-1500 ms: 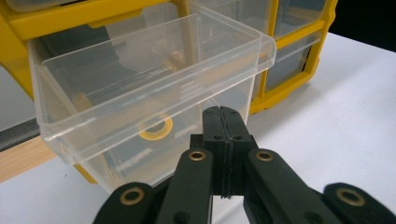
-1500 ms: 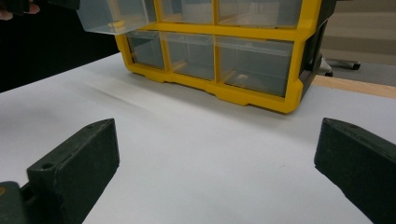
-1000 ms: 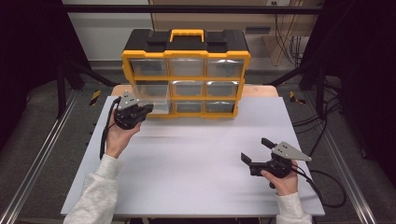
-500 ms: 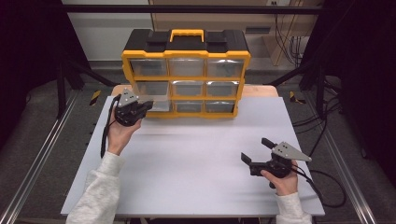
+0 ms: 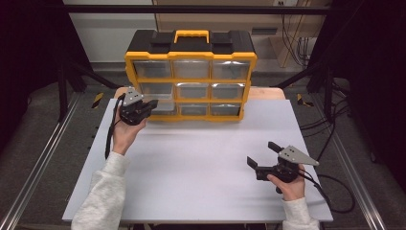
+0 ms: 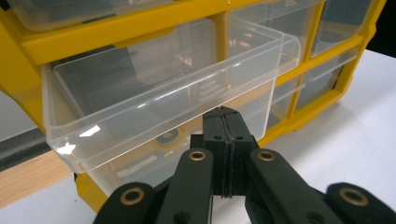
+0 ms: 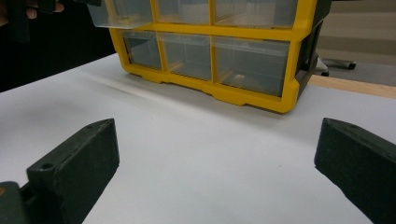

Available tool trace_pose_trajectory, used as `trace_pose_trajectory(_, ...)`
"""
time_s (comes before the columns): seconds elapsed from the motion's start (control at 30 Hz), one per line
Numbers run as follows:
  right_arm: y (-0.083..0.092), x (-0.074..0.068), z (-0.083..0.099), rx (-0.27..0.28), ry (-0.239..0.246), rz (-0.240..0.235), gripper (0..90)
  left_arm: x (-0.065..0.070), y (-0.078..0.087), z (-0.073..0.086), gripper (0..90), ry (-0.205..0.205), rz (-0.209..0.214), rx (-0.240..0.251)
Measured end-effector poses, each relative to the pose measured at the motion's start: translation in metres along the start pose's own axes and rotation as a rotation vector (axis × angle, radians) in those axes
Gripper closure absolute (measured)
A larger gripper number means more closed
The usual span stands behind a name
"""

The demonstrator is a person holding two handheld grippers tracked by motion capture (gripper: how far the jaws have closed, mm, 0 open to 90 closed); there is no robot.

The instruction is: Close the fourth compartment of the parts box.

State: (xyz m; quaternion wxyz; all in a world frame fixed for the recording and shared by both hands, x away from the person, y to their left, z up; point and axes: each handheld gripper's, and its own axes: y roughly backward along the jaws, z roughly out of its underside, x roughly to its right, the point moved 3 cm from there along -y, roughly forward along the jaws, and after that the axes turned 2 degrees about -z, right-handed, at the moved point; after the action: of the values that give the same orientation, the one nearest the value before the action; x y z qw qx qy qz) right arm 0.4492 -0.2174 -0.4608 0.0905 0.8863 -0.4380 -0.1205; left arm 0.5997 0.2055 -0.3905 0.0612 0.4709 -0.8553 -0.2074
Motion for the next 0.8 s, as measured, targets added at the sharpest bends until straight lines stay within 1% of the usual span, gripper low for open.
trace_pose_trajectory(0.1,0.000,0.000,0.000,-0.002,0.002,0.000,0.5,-0.001,-0.003,0.000,89.5,0.006,0.002,0.008)
trace_pose_trajectory(0.17,-0.001,0.000,0.001,-0.004,0.004,0.000,0.5,-0.002,-0.005,0.000,89.4,0.005,0.000,0.004)
trace_pose_trajectory(0.27,-0.001,0.000,0.001,-0.007,0.006,0.000,0.5,-0.003,-0.008,-0.003,89.4,-0.011,-0.007,-0.005)
trace_pose_trajectory(0.53,-0.001,0.000,0.001,-0.008,0.010,-0.002,0.5,-0.008,-0.015,-0.005,89.5,-0.012,-0.012,-0.001)
trace_pose_trajectory(0.6,-0.001,0.001,0.001,-0.009,0.009,0.001,0.5,-0.009,-0.017,-0.005,89.4,-0.018,-0.016,0.002)
trace_pose_trajectory(0.8,-0.001,0.000,0.001,-0.010,0.008,-0.001,0.5,-0.013,-0.021,-0.008,89.6,-0.026,-0.028,-0.008)
